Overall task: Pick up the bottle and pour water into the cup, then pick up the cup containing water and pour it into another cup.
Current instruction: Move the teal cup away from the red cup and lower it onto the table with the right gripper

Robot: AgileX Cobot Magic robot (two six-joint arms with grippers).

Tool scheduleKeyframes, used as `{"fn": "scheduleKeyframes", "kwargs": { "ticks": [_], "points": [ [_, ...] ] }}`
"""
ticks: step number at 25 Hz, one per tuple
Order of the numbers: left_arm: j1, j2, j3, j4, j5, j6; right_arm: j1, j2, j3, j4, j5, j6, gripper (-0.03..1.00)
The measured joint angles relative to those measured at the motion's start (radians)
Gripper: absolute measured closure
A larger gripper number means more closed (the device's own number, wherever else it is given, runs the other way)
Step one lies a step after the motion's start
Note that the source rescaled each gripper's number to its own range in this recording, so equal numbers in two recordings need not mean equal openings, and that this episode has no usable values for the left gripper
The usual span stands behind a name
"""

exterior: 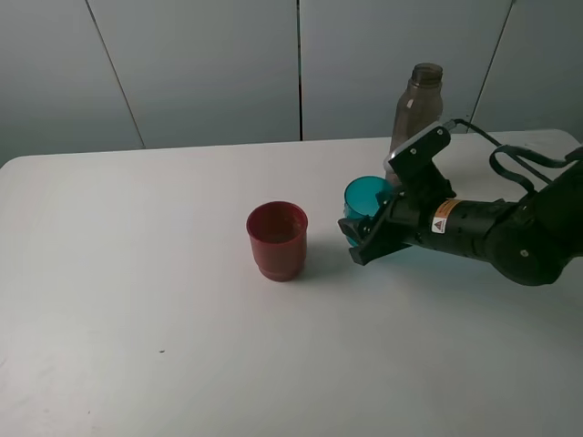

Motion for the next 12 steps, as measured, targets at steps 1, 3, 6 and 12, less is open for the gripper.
{"fn": "scheduleKeyframes", "kwargs": {
  "ticks": [1,3,6,12],
  "points": [
    [0.0,0.0,0.0,0.0,0.0,0.0,0.0,0.006,0.0,0.0,0.0,0.0,0.84],
    [0.0,0.0,0.0,0.0,0.0,0.0,0.0,0.017,0.0,-0.002,0.002,0.0,0.84],
    [0.0,0.0,0.0,0.0,0.0,0.0,0.0,0.021,0.0,-0.006,0.01,0.0,0.84],
    [0.0,0.0,0.0,0.0,0.0,-0.002,0.0,0.021,0.0,-0.009,0.019,0.0,0.06]
  ]
}}
